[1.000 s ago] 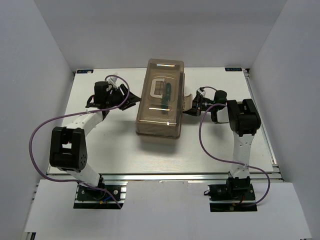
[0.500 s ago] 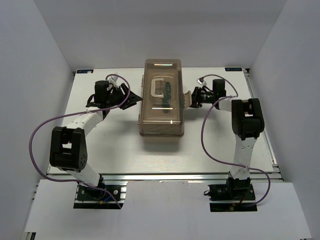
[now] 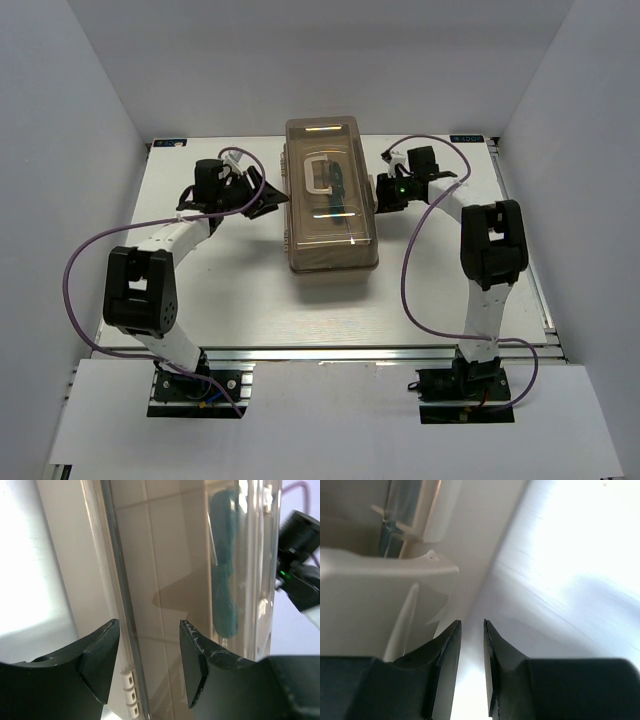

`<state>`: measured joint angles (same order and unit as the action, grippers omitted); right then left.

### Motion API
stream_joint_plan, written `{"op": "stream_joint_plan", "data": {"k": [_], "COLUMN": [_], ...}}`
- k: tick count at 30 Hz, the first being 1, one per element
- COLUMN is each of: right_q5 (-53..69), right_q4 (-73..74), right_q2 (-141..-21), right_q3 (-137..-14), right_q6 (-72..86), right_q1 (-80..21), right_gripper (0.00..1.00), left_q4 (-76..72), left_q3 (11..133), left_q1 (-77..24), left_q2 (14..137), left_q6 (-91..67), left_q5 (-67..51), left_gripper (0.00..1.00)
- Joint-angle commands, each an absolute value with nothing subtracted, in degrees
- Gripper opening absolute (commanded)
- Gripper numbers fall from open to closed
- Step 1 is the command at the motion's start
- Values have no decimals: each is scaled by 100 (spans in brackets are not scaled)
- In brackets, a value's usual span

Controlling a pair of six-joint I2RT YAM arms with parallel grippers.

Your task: Sort the tools into containers

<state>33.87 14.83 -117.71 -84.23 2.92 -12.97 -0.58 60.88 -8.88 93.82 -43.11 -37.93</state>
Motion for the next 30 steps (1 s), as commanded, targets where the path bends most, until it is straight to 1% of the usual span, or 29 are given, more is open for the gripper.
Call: {"op": "stream_joint_plan", "data": {"k": [1,5,9,15,25,28,30], "right_q5": [2797,1664,1108,1239,2381,2233,1777], "right_q4": [1758,1740,1556,1555,1213,1282,1309], "right_q2": [-11032,-10785,-10539,-10652,-10740,-10819,-10802], "right_q3": [-8693,-8526,-8253,-8068,-7875,-8015,-8051], "right_q6": [-386,-615,-799,-686,-360,-334,-343], "right_q1": [-2161,-2531,-2777,-2777,-2742,-2733,-2725], "right_gripper": [31,32,32,34,34,34,34], "left_q4": [-176,-176,-106,-44,-35,-35,-35], "left_q3": [6433,6574,6688,6803,6820,6829,6820], "left_q1": [-1388,-1476,-1512,-1529,-1547,-1564,-1556], "left_q2": [9483,9615,9694,9747,9738,9721,9695], "left_q6": [-4359,-4377,-4368,-4359,-4351,-4351,-4351], "left_q5": [-4324,-4324,-4324,-4307,-4315,-4298,-4289], "left_gripper": [61,61,61,61,61,61,61]}}
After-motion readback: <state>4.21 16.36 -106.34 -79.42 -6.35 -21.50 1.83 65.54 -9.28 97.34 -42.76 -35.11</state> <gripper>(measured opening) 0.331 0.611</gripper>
